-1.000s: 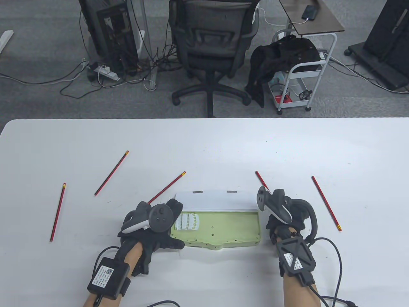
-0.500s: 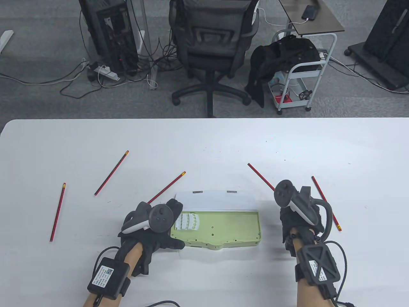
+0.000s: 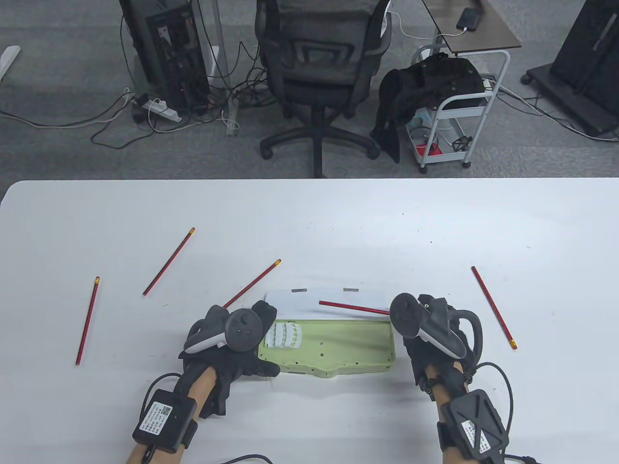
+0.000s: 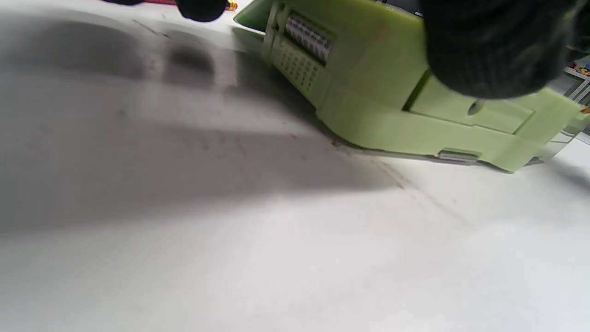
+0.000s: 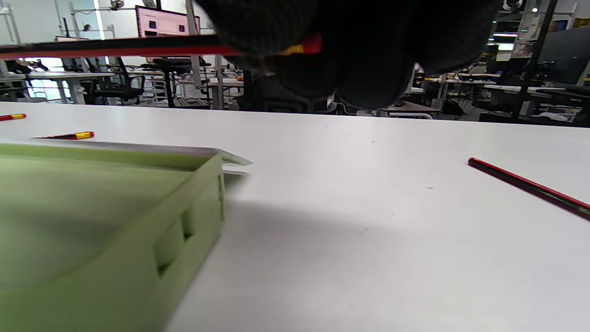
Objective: Organize multifunction pencil case
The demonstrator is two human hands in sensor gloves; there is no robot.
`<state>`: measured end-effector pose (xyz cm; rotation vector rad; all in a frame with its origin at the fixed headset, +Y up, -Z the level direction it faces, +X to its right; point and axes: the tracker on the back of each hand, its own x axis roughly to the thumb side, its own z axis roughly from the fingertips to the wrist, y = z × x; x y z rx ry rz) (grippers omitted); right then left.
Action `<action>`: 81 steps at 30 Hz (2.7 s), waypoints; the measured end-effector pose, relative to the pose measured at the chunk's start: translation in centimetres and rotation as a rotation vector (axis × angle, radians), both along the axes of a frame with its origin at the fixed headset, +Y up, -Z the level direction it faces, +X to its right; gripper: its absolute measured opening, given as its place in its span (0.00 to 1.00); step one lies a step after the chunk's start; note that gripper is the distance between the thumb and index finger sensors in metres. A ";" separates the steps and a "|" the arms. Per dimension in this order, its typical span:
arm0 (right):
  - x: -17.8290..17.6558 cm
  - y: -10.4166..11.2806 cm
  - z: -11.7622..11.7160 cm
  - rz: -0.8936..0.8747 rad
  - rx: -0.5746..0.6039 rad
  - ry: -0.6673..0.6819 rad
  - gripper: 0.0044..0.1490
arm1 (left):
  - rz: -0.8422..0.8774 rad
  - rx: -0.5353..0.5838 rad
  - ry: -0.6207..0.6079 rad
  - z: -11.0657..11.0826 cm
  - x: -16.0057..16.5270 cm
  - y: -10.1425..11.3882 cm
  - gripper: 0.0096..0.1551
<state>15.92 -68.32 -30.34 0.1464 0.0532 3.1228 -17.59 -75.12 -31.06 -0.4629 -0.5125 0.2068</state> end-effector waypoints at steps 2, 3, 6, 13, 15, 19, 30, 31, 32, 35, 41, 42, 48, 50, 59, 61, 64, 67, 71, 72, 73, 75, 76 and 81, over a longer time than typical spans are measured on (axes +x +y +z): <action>-0.7 0.0 0.2 0.026 0.027 0.050 0.27 | 0.004 -0.002 0.000 0.0 0.0 0.0 0.70; -1.2 -0.1 0.3 0.045 0.032 0.074 0.27 | 0.006 -0.002 0.000 0.0 0.0 0.0 0.70; -2.4 -0.3 0.5 0.060 0.062 0.118 0.27 | 0.006 -0.001 0.001 0.0 0.0 0.0 0.70; -3.9 -1.5 0.6 0.146 0.047 0.146 0.27 | 0.012 0.000 0.001 0.0 -0.1 -0.1 0.70; -4.1 -1.7 0.5 0.148 0.051 0.145 0.27 | 0.015 -0.001 0.001 0.0 -0.1 -0.1 0.70; -4.3 -2.1 0.3 0.166 0.037 0.141 0.27 | 0.013 0.001 0.002 0.1 -0.1 -0.1 0.70; -4.9 -2.4 0.2 0.139 0.051 0.171 0.26 | 0.016 0.000 0.001 0.1 0.0 -0.1 0.70; -5.0 -2.6 0.2 0.135 0.044 0.182 0.26 | 0.016 0.000 0.001 0.1 0.0 -0.1 0.70; -5.1 -2.6 0.2 0.131 0.047 0.184 0.26 | 0.015 0.000 0.001 0.1 0.0 -0.1 0.70; -5.3 -2.8 0.2 0.107 0.057 0.206 0.26 | 0.018 -0.002 0.001 0.1 0.0 -0.2 0.70; -4.9 -3.0 0.1 0.086 0.055 0.201 0.25 | 0.025 -0.008 0.001 0.1 0.0 -0.2 0.70; -4.8 -3.0 0.0 0.080 0.057 0.202 0.25 | 0.025 -0.009 0.001 0.0 0.0 -0.2 0.70; -3.8 -2.7 0.1 -0.022 0.056 0.159 0.30 | 0.028 -0.011 0.002 0.1 -0.1 -0.2 0.70; -2.9 -2.3 0.0 -0.031 0.079 0.095 0.32 | 0.029 -0.013 0.002 0.1 0.0 -0.2 0.70; 0.0 -3.4 -0.8 -0.114 0.008 -0.099 0.34 | 0.028 -0.013 0.001 0.1 -0.1 -0.2 0.70; -0.3 -3.5 -0.9 -0.093 0.006 -0.108 0.35 | 0.028 -0.014 0.001 0.1 -0.1 -0.2 0.70; -0.7 -3.5 -1.0 -0.051 0.030 -0.115 0.35 | 0.027 -0.014 0.000 0.0 -0.1 -0.2 0.70; -1.1 -3.8 -1.2 0.000 0.013 -0.116 0.36 | 0.035 -0.018 0.001 0.0 -0.1 -0.3 0.70; -1.6 -4.0 -1.2 0.004 0.029 -0.102 0.36 | 0.031 -0.014 0.002 0.1 -0.1 -0.2 0.70; -1.7 -4.1 -1.1 0.010 0.037 -0.100 0.37 | 0.029 -0.011 0.001 0.1 -0.1 -0.2 0.70; -1.8 -4.1 -1.1 0.011 0.044 -0.097 0.37 | 0.030 -0.012 0.001 0.0 -0.1 -0.2 0.70; -2.0 -4.1 -1.1 0.008 0.044 -0.094 0.39 | 0.031 -0.013 0.002 0.0 -0.1 -0.2 0.70; -2.1 -4.1 -1.2 0.007 0.046 -0.092 0.40 | 0.030 -0.012 0.001 0.0 -0.1 -0.2 0.70; -2.6 -4.3 -1.3 -0.012 0.035 -0.080 0.42 | 0.039 -0.018 0.002 0.0 -0.1 -0.3 0.71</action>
